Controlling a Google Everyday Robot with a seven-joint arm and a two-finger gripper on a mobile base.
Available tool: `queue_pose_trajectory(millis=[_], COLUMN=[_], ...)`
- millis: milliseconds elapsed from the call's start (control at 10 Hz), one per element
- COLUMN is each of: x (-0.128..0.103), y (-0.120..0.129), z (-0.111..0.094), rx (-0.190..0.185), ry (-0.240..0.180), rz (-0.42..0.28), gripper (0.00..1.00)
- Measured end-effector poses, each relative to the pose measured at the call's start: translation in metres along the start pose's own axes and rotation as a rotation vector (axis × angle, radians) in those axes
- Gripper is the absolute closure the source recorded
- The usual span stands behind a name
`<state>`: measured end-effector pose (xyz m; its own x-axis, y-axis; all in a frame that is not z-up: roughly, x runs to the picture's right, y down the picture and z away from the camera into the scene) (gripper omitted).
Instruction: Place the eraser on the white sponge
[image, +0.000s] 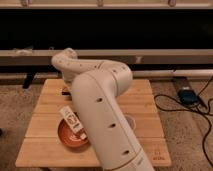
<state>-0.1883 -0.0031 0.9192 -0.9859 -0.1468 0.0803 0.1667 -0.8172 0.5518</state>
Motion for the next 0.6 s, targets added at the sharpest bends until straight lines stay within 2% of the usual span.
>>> queue_pose_trajectory(millis=[200, 600], x=[-0.010, -0.028], y=[-0.005, -0.013], z=[-0.023, -0.035], rx=[-0.029, -0.046], ry=[0.044, 0.080], rz=[0.016, 0.039], gripper=[1.00, 1.00])
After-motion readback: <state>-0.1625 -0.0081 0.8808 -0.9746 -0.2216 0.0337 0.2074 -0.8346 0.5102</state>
